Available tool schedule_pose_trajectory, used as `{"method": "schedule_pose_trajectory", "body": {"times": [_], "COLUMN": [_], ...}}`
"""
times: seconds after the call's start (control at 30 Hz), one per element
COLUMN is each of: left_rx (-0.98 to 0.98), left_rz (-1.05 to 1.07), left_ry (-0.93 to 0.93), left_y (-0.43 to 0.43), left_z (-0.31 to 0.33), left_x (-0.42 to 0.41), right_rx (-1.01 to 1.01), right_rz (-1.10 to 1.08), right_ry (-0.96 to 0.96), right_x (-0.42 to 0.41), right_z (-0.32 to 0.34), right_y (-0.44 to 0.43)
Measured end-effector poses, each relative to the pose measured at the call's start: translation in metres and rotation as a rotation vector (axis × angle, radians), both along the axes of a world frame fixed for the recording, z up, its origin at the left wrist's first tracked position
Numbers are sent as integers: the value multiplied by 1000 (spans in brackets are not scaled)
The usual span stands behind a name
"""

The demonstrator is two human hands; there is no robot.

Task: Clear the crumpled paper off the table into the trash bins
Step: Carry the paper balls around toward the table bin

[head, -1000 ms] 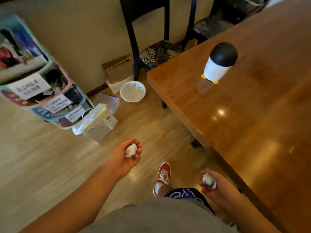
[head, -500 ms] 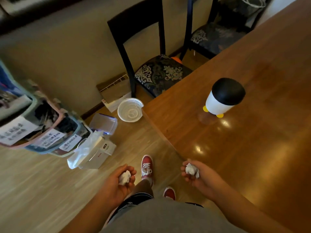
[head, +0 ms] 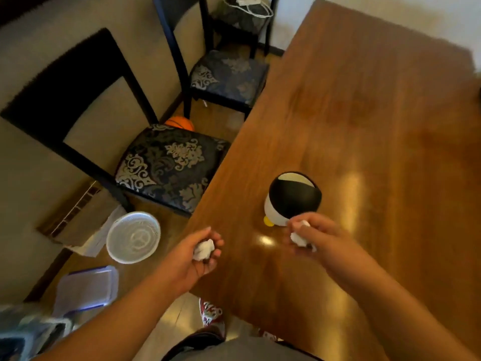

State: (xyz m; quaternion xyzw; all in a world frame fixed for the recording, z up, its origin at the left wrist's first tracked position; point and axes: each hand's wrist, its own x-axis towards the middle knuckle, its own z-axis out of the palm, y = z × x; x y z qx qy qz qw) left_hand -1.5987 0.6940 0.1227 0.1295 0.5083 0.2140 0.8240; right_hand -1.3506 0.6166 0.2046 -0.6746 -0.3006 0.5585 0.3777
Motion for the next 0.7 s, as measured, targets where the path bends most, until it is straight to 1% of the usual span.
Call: {"method": "schedule_pose_trajectory", "body": {"times": [0.07, 0.2, 0.23, 0.3, 0.33, 0.37, 0.4, 0.47, 0.5, 0.53, 0.57, 0.63, 0.7], "left_rx": [33, 20, 13, -4, -12, -20, -28, -33, -28, -19, -7, 28, 91], "left_rz": [-62, -102, -105, -98, -91, -83, -77, -65, -64, -65, -65, -73, -88], "left_ry": [-32, -61, -62, -65, -68, -71, -69, -45, -24, -3, 15, 52, 91], "left_y": [24, 51, 54, 57, 57, 57, 57, 56, 57, 59, 61, 68, 79], "left_z": [5, 9, 8, 5, 3, 1, -1, -4, -5, -6, -6, -4, 2], "left_x": [22, 58, 64, 73, 75, 76, 77, 76, 75, 75, 75, 79, 87], "right_rx": [163, 448, 498, 566, 564, 511, 402, 167, 121, 118, 127, 127, 89], "right_rz": [-108, -338, -387, -453, -440, -376, -244, 99, 181, 170, 103, -31, -67], "right_ry": [-148, -578, -677, -802, -840, -854, -857, -901, -927, -936, -924, -856, -780], "right_x": [22, 64, 73, 81, 81, 80, 77, 72, 74, 79, 85, 98, 106], "right_z": [29, 70, 72, 61, 48, 30, 11, -25, -37, -44, -47, -53, -61], "right_y": [26, 74, 83, 100, 106, 110, 110, 100, 92, 85, 78, 61, 41]}}
